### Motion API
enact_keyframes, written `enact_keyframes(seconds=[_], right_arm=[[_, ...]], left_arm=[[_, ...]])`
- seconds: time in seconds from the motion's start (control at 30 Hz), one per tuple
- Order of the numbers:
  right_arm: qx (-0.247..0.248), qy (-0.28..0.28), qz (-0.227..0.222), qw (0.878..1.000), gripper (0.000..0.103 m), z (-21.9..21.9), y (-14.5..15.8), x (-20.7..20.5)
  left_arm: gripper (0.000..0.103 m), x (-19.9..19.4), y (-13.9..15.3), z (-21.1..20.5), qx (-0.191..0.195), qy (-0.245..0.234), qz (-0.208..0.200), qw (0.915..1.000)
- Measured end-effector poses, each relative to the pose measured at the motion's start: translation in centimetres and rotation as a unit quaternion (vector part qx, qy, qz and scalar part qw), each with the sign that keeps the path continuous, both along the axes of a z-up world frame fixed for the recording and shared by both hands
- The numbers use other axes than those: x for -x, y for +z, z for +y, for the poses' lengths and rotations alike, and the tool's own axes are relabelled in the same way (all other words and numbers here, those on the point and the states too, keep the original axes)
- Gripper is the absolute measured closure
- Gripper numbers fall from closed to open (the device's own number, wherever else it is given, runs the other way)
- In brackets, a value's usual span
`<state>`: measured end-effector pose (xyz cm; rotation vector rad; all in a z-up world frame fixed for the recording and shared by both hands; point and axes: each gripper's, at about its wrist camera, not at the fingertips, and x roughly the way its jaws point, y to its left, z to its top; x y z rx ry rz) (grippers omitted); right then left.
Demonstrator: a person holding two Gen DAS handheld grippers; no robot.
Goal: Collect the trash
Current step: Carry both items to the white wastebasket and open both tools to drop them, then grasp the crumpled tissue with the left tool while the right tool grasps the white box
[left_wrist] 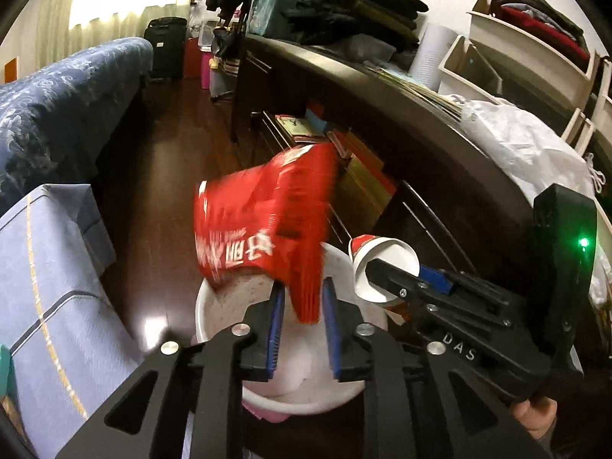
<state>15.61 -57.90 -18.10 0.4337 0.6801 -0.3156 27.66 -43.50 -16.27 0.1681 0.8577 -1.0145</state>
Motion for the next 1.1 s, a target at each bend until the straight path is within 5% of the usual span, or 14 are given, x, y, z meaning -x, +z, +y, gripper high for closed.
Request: enact_keyframes(seconds=[0.13,0.4,0.57,0.8,1.1], right_arm=[[-0.005,-0.002,-0.003,1.0,0.074,-0.2,-0.5,-0.8],[0.009,-0.013,-0.01,1.0,0.063,0.1,0.6,-0.1],[0.029,-0.008,-0.016,0.999,0.056,2.1,2.3,0.8],[0.06,0.054,-0.052,0.995,0.036,9.7,5.9,2.4],[0.073,0.149,-0.063,0.984,0.03,19.6,7.8,2.4]], left_arm=[[0.026,-0.5,-0.4,-0.2,0.013,-0.006,0.018,0.9997],[0.022,0.1,1.1,2.2,0.03,0.015,-0.005,0.9994],[0.016,1.9,3.3,6.2,0.036,0.059,-0.058,0.9959],[0.006,4.0,5.9,14.9,-0.01,0.189,-0.154,0.9699],[0.006,2.3,4.6,25.2,-0.029,0.284,-0.103,0.9528]])
